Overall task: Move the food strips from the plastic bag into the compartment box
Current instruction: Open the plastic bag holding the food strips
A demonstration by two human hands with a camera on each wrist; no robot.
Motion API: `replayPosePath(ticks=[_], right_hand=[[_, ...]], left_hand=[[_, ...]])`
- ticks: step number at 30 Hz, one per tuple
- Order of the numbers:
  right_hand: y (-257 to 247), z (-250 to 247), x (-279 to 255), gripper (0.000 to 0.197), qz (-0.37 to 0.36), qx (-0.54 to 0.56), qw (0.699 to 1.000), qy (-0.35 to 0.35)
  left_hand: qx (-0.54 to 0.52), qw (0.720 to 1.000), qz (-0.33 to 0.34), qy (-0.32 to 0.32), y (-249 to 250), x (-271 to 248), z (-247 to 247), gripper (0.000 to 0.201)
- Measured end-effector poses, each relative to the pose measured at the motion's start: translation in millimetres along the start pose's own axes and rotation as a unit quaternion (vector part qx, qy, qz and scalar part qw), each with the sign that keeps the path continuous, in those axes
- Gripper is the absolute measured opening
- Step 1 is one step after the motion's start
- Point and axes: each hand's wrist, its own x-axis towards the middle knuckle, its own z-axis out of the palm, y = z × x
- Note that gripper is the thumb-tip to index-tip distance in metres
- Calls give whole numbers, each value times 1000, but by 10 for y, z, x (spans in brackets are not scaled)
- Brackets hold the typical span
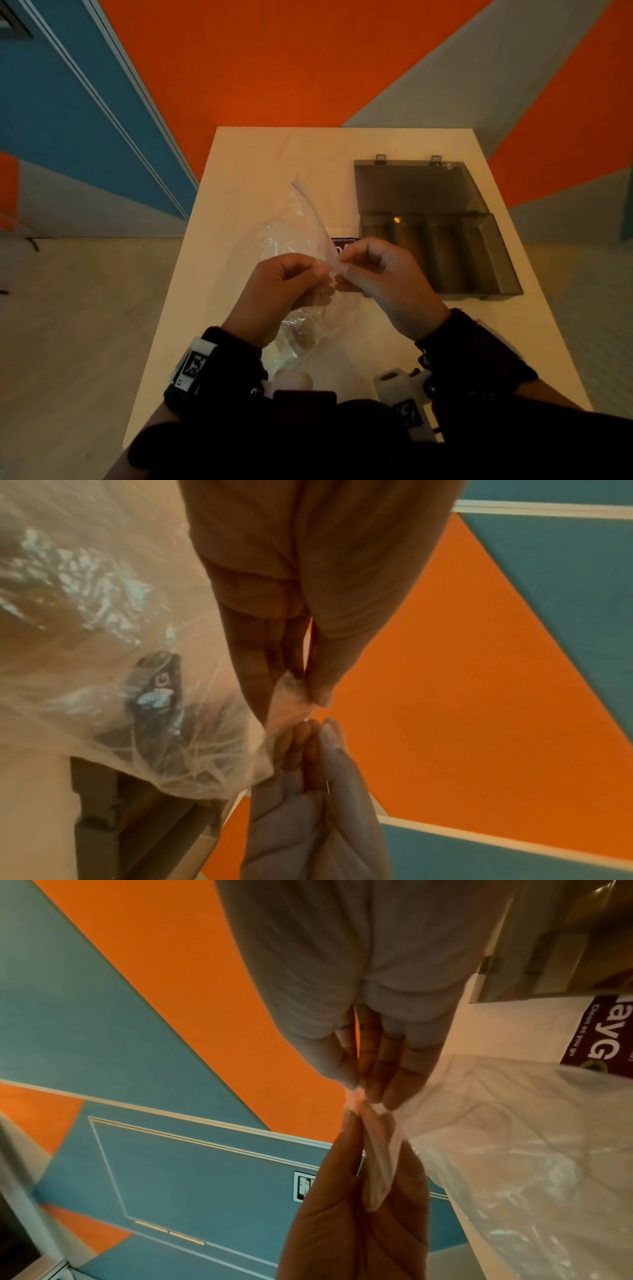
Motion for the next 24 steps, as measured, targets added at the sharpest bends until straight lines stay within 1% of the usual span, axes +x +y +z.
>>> replayPosePath(ticks=[3, 7, 10, 12, 14, 15, 18, 22, 24], right_hand=[[5, 14, 23, 5, -18, -29, 999, 1], [5, 16, 48, 11, -42, -77, 996, -6], [-13, 14, 56, 16, -50, -94, 994, -16], [-27, 33, 50, 23, -47, -113, 992, -28], [-33, 56, 43, 30, -38, -154, 987, -32], [-33, 65, 42, 31, -42, -179, 982, -27], [1, 77, 53, 19, -83, -218, 972, 1], [61, 66, 82, 14, -122, -258, 958, 12], [77, 51, 93, 7, -137, -272, 952, 16]], left_hand=[[-32, 999, -19, -13, -6, 44, -47, 20], [-42, 997, -26, -51, -7, 85, -99, 19], [-61, 995, -41, -63, -5, 124, -124, 24], [-59, 996, -46, -53, -12, 150, -120, 19], [-53, 997, -48, -43, -13, 174, -106, 8], [-46, 997, -48, -41, -11, 186, -98, 8], [-17, 997, -47, -53, 2, 209, -77, 12], [40, 998, -16, -53, -4, 220, -51, 8], [59, 997, 1, -54, -15, 229, -49, 10]])
